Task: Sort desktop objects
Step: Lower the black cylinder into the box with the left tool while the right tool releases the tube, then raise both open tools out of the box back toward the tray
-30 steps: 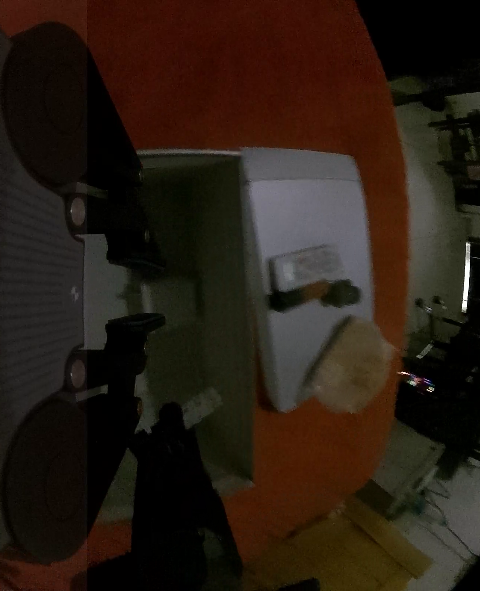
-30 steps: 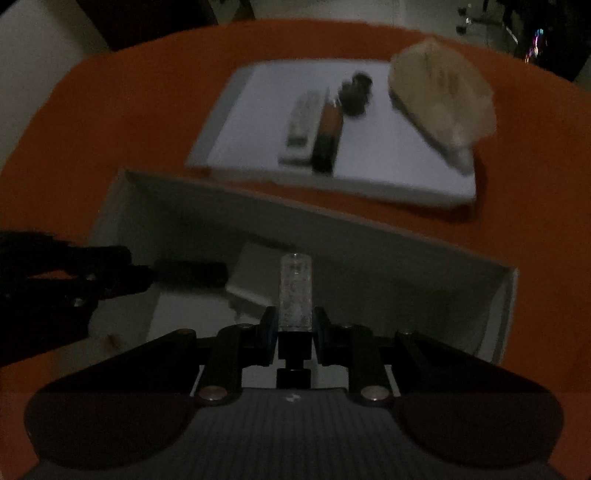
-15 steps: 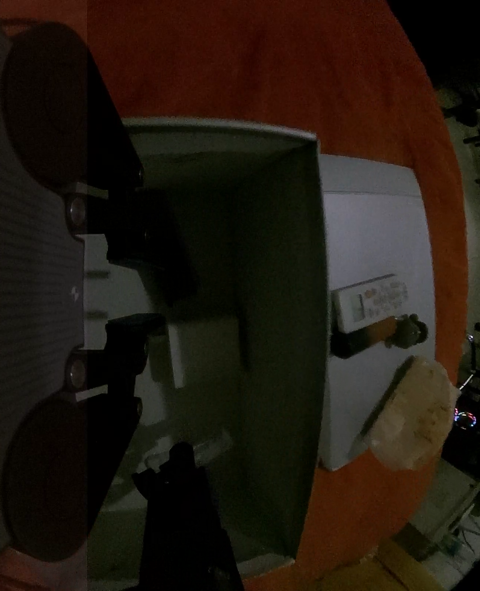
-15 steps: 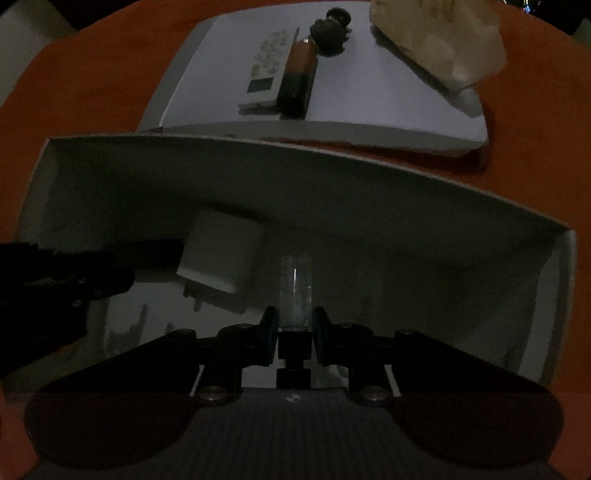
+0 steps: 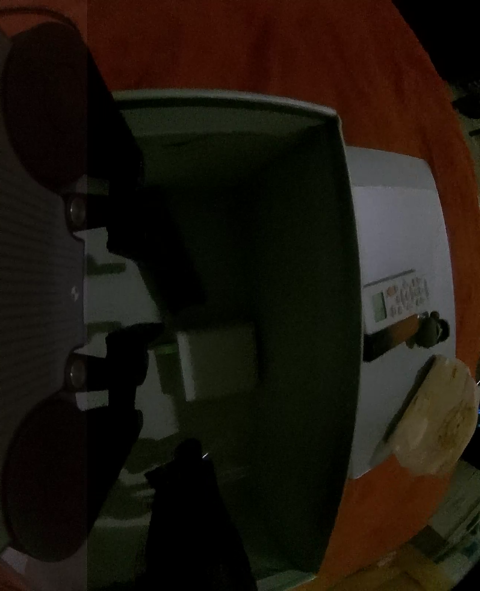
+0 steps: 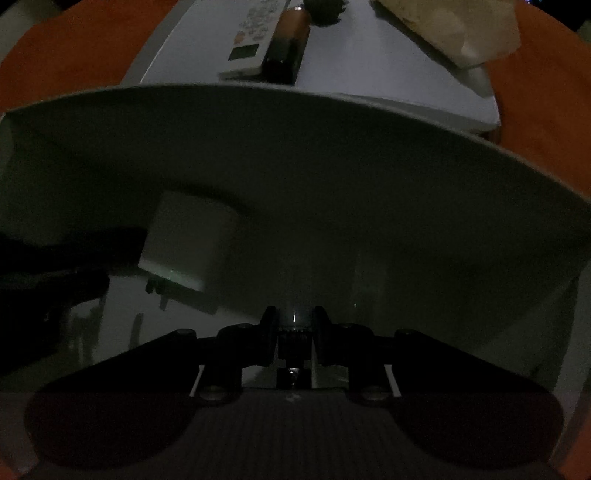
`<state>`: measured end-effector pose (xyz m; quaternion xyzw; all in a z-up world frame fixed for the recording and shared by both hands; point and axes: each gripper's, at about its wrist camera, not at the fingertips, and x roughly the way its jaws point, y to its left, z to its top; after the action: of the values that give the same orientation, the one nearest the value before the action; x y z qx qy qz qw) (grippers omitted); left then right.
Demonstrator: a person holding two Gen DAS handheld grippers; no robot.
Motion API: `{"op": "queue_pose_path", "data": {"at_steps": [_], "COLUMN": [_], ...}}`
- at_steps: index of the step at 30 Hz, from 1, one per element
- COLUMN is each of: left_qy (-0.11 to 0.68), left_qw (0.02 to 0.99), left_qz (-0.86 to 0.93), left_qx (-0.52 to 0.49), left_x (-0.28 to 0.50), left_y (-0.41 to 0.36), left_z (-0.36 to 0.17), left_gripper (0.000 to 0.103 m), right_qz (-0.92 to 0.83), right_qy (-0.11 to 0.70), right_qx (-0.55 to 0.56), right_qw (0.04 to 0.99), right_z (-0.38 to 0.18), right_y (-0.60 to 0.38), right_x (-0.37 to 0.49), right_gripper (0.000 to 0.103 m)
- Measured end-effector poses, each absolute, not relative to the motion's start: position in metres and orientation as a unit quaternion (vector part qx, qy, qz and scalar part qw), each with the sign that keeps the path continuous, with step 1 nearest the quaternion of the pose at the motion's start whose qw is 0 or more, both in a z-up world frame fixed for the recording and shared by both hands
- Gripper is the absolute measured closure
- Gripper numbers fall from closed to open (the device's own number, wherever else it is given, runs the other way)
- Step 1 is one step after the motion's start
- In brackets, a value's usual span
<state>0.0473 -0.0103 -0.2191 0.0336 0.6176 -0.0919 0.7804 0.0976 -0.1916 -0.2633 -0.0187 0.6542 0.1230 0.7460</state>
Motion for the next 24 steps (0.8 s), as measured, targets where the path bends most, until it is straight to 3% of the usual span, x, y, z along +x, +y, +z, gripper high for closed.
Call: {"op": "queue_pose_path", "data": {"at_steps": [2,6,7,8,10,16,20,24], "left_qy": [0.618,0.612,0.611,0.61,0.608,0.605,0.603,0.584], "left_qw": [0.779,0.783,0.784,0.784,0.784,0.787,0.791,0.804], "left_qz": [-0.1,-0.107,-0.109,-0.113,-0.119,-0.114,-0.106,-0.104], "left_qx": [0.031,0.036,0.037,0.037,0.035,0.037,0.024,0.018], "left_x": [0.045,0.039,0.038,0.037,0.037,0.038,0.042,0.048], "left_y": [-0.012,-0.017,-0.019,-0.02,-0.023,-0.027,-0.029,-0.032], "left_z": [-0.216,-0.207,-0.205,-0.204,-0.201,-0.196,-0.188,-0.171], "left_gripper": [0.052,0.041,0.036,0.029,0.022,0.018,0.006,0.005], "right_qz": [0.121,0.12,0.119,0.115,0.114,0.13,0.14,0.142], "right_qy": [0.654,0.657,0.66,0.664,0.664,0.651,0.637,0.615], "right_qx": [-0.021,-0.017,-0.011,0.001,0.02,0.037,0.047,0.051], "right_qw": [0.747,0.744,0.741,0.739,0.739,0.747,0.756,0.774], "right_z": [-0.266,-0.271,-0.273,-0.274,-0.273,-0.252,-0.226,-0.196], "right_y": [-0.191,-0.191,-0.192,-0.195,-0.2,-0.211,-0.22,-0.223], "right_x": [0.096,0.091,0.089,0.087,0.082,0.07,0.063,0.061], "right_gripper": [0.081,0.08,0.079,0.07,0.066,0.066,0.066,0.066]}}
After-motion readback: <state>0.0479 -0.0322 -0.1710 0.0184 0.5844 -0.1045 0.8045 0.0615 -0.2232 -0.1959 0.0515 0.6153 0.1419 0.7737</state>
